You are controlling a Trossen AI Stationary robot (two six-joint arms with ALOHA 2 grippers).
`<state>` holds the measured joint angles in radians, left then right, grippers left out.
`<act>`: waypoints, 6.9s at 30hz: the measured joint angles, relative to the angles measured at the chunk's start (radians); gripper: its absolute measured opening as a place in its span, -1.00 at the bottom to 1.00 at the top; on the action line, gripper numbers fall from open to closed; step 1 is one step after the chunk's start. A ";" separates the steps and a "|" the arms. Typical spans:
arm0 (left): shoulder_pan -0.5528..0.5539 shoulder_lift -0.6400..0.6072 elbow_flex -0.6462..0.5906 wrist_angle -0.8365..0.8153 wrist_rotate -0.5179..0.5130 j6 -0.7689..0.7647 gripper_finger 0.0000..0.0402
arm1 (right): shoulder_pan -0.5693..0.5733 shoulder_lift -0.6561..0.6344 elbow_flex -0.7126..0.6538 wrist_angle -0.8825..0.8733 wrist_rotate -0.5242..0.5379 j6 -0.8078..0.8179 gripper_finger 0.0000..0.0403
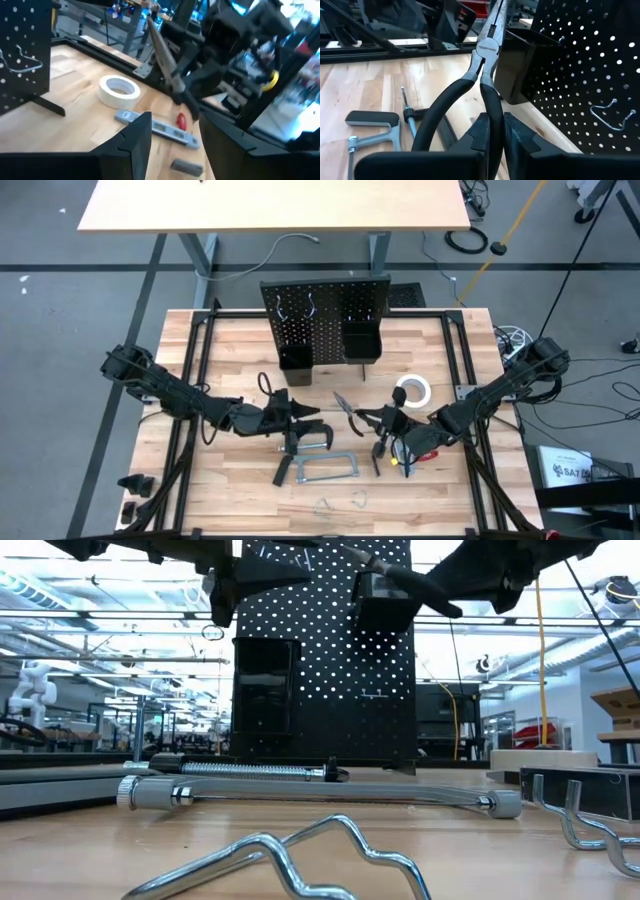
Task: Hang tools onto peg board
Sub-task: Put the black pliers into the bottom black bin on the peg board, then put the small transparent box into the top black bin on the peg board
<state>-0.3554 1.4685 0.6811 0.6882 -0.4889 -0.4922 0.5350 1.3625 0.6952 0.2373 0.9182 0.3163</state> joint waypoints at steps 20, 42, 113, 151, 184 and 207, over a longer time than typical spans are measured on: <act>0.077 0.000 0.033 0.052 0.002 -0.281 -0.16 | -0.019 0.031 0.000 0.141 0.076 -0.062 -0.89; 0.156 0.167 0.226 -0.014 0.040 -0.282 -0.16 | -0.017 0.030 0.001 0.105 0.080 -0.071 -0.89; 0.188 -0.329 0.225 -0.623 -0.184 0.346 -0.89 | 0.097 -0.237 0.001 -0.167 0.022 -0.029 0.15; 0.535 -0.357 0.225 -0.919 0.343 0.296 -0.89 | 0.097 -0.236 0.001 -0.168 0.022 -0.029 0.15; 0.504 -0.361 0.225 -0.944 0.375 0.291 -0.39 | 0.097 -0.235 0.001 -0.169 0.018 -0.029 0.15; -0.127 -0.319 0.225 -0.930 0.008 0.136 -0.39 | 0.076 -0.109 0.000 -0.143 -0.206 0.136 0.15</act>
<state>-0.4826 1.1494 0.9066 -0.2413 -0.4813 -0.3558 0.6108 1.2531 0.6956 0.0946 0.7121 0.4522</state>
